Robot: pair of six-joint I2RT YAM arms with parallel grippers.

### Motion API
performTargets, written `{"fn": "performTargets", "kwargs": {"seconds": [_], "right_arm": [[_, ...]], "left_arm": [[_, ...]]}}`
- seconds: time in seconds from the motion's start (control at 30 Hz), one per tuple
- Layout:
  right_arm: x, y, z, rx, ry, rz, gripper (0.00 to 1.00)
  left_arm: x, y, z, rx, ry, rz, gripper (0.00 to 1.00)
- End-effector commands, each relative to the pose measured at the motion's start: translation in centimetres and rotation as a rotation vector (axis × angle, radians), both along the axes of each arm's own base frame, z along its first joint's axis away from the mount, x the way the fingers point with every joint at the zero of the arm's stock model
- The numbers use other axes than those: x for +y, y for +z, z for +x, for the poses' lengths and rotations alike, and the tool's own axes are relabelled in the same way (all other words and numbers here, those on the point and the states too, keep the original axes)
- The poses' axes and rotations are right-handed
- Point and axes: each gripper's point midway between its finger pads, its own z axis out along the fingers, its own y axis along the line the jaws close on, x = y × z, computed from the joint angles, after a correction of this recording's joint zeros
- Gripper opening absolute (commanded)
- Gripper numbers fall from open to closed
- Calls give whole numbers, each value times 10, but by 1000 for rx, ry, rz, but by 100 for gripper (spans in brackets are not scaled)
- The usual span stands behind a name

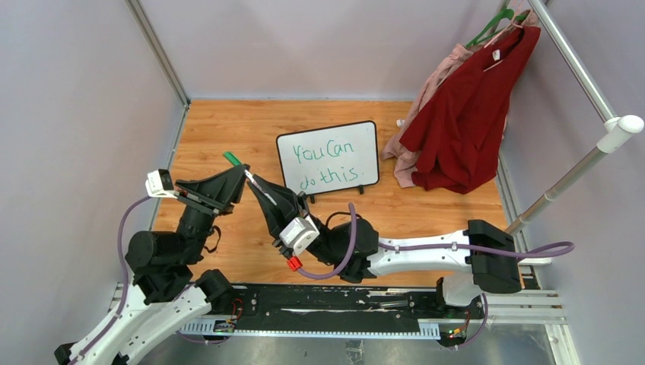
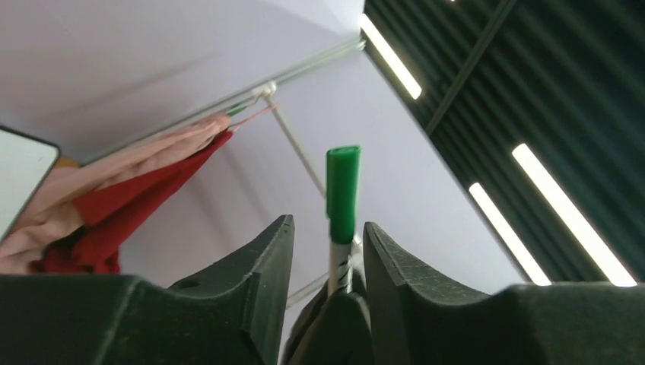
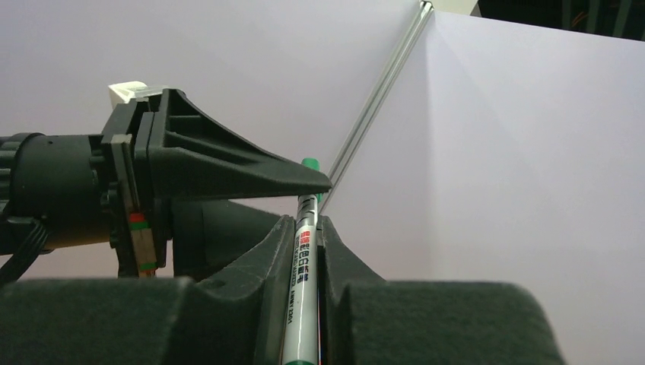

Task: Write a sentence on the whiteboard
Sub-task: Close the whiteboard marker at the center of the board.

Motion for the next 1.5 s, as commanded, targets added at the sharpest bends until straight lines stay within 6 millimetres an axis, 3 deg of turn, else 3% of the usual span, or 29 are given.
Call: {"fn": "performTargets", "kwargs": {"seconds": [0.0,0.2,0.47,0.93,1.1,1.3,1.47], "right_arm": [[-13,16,-15,-5,75,39,0],[-18,17,-24,-1,109,38,0],[-24,16,-37,25,183,32,0],[-26,13,-33,55,171,30,0],[-22,11,-28,59,143,20,0],[-15,13,-21,60,99,19,0],[-10,17,-15,61,79,34,0]], "left_arm": [[-16,-9,-8,-11,-47,140,53],[-10,-2,-9,-22,-26,131,74],[6,6,-9,-29,39,104,74],[2,12,-14,-57,10,108,28],[-8,9,-14,-52,-29,122,0],[-29,-2,-12,-29,-114,155,0],[-52,-23,-8,30,-203,181,0]]}}
